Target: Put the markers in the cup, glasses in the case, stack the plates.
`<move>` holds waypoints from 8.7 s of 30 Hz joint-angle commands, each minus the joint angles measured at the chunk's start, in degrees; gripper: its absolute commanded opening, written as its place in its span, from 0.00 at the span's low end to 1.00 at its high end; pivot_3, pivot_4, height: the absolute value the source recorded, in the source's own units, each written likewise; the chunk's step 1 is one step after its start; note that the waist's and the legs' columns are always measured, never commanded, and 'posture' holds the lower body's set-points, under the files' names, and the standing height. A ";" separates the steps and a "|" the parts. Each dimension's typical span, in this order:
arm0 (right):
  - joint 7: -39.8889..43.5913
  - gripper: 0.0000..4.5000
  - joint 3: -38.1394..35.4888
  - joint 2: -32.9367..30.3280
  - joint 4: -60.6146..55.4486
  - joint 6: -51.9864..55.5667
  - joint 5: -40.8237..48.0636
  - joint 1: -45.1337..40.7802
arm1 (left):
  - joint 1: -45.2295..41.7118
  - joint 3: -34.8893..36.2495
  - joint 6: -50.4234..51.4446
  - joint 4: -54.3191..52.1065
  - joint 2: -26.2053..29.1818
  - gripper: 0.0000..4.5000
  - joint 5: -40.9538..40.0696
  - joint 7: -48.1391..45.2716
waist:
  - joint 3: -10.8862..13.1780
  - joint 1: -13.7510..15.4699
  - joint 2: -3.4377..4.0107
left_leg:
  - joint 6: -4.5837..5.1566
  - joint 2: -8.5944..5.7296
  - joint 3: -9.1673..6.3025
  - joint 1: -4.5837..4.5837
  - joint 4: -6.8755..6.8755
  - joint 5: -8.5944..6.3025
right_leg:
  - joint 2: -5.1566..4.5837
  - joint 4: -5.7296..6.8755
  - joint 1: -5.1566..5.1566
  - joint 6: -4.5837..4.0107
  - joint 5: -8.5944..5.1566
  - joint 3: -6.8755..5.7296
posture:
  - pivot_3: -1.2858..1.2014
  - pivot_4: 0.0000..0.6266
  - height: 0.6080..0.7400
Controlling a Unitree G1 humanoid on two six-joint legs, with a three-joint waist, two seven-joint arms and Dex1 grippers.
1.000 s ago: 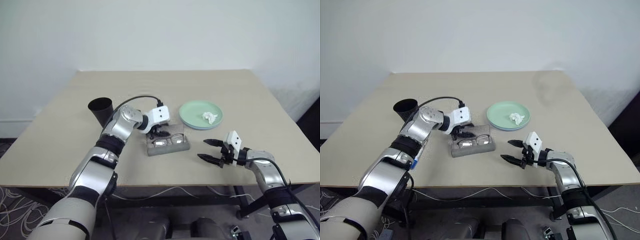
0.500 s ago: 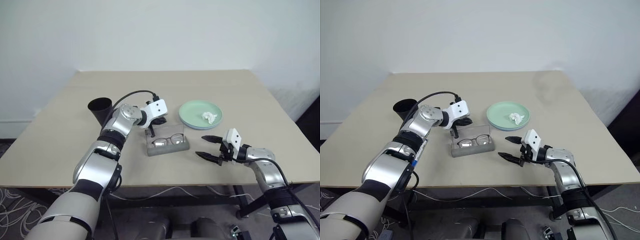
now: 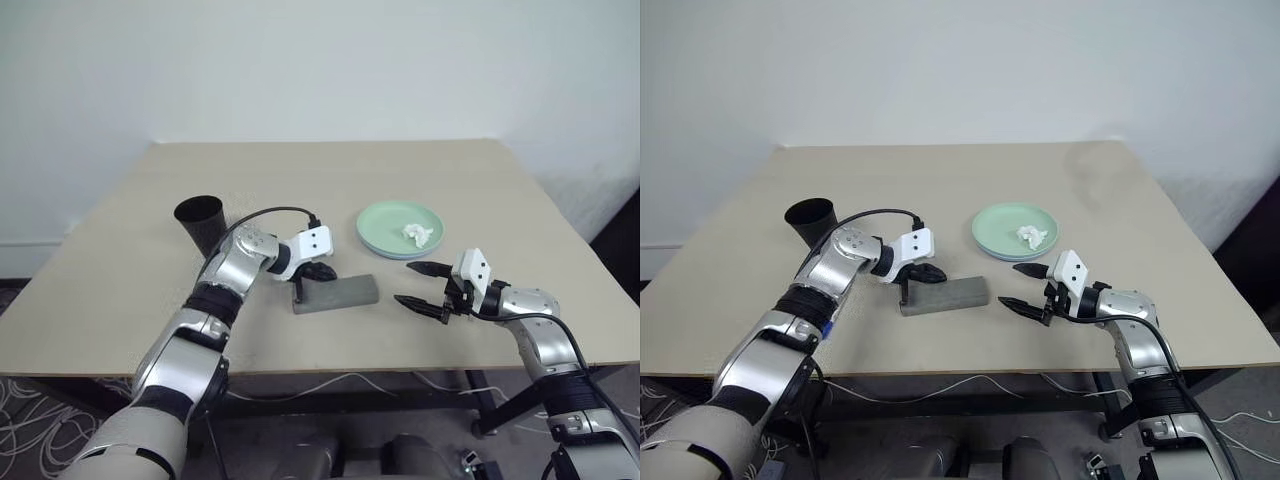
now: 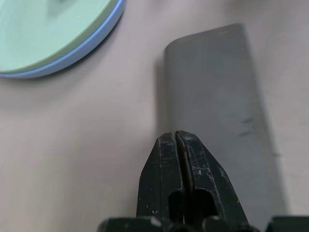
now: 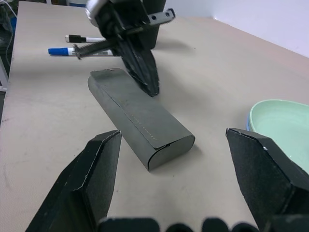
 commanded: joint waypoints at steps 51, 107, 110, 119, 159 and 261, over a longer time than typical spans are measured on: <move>1.71 0.84 2.55 1.39 4.65 -2.61 -0.35 -4.15 | 18.11 22.48 61.94 -37.07 -1.52 0.63 -7.75 52.02 | 0.00 0.32 0.00 | -0.05 0.03 0.01 0.12 0.06 -0.05 | 0.04 0.05 0.10 -0.01 0.02 0.01 | 0.52 0.00 0.98; -1.08 0.84 2.55 2.00 4.35 -3.28 -0.59 -3.12 | -11.57 25.24 -36.24 28.30 4.48 0.38 -5.16 59.83 | -0.03 1.56 -0.07 | -0.03 0.01 0.18 0.06 0.05 -0.05 | 0.04 -0.02 -0.01 0.08 0.11 -0.14 | 0.52 0.00 0.98; -1.11 0.84 2.53 1.96 4.26 -3.11 -0.60 -3.14 | -11.60 25.21 -36.48 28.38 4.43 0.54 -4.98 59.84 | -0.03 1.57 -0.07 | -0.03 0.01 0.18 0.06 0.05 -0.05 | 0.04 -0.02 -0.01 0.08 0.11 -0.14 | 0.52 0.00 0.98; -0.95 0.84 2.90 2.30 4.58 -3.01 -0.77 -3.59 | -10.77 27.06 -33.91 24.93 3.03 0.54 -9.00 54.13 | -0.03 1.57 -0.07 | -0.03 0.01 0.18 0.06 0.06 -0.05 | 0.04 -0.02 0.00 0.08 0.12 -0.15 | 0.52 0.00 0.98; -0.45 0.84 3.27 2.41 5.83 -3.28 -1.28 -4.10 | 13.21 26.95 38.25 -7.21 11.44 0.99 -16.82 47.65 | -0.01 0.70 -0.01 | -0.04 0.13 0.12 0.15 -0.13 -0.06 | 0.07 0.01 0.03 -0.04 0.12 0.01 | 0.52 0.00 0.98; -3.09 0.84 2.77 2.80 5.04 -3.56 -1.37 -3.20 | 0.33 28.04 -20.19 7.33 2.00 0.67 -23.74 26.09 | -0.05 -0.26 -0.09 | -0.01 0.09 0.29 0.07 0.01 -0.07 | 0.05 -0.06 -0.04 0.03 0.15 -0.12 | 0.52 0.00 0.98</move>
